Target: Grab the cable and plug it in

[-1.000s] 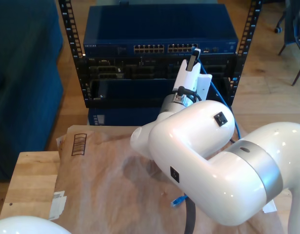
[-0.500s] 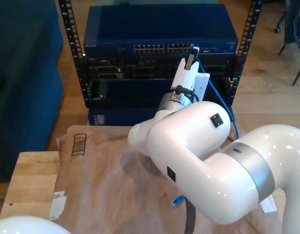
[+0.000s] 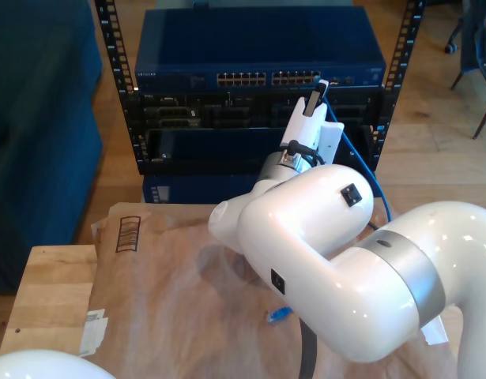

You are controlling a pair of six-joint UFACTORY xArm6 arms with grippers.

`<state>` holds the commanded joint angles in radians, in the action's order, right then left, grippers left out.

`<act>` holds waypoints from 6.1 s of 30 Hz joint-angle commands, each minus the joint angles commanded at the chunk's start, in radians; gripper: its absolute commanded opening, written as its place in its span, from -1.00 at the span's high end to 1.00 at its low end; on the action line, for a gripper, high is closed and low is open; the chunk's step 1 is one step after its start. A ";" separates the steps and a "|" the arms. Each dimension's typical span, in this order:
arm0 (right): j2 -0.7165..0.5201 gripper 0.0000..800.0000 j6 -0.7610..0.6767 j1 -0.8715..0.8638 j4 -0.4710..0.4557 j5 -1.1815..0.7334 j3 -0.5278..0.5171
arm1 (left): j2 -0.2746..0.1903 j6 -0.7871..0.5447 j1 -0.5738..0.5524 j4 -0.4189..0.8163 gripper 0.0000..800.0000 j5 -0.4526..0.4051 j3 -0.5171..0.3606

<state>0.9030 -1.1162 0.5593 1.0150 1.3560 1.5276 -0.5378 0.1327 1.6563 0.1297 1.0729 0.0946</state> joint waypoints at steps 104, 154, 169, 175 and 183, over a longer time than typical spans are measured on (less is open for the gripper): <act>-0.760 -0.73 -0.009 -0.083 -0.083 -0.612 -0.707 | 0.000 0.002 0.000 0.000 -1.00 0.000 0.000; -1.567 -0.98 1.160 -2.084 -0.885 -2.475 -1.301 | 0.000 0.000 0.000 0.000 -0.99 0.000 0.000; -1.665 -0.99 1.163 -2.087 -0.882 -2.113 -1.600 | 0.000 0.002 0.000 0.000 -0.99 0.000 0.000; -1.665 -0.99 1.162 -2.087 -0.882 -2.111 -1.602 | 0.000 0.000 0.000 0.000 -1.00 0.000 0.000; -1.665 -0.99 1.162 -2.087 -0.882 -2.111 -1.602 | 0.000 0.002 0.000 0.000 -0.99 0.000 0.000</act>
<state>-0.7618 0.0453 -1.5275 0.1327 -0.7553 -0.0742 -0.5378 0.1343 1.6563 0.1297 1.0729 0.0946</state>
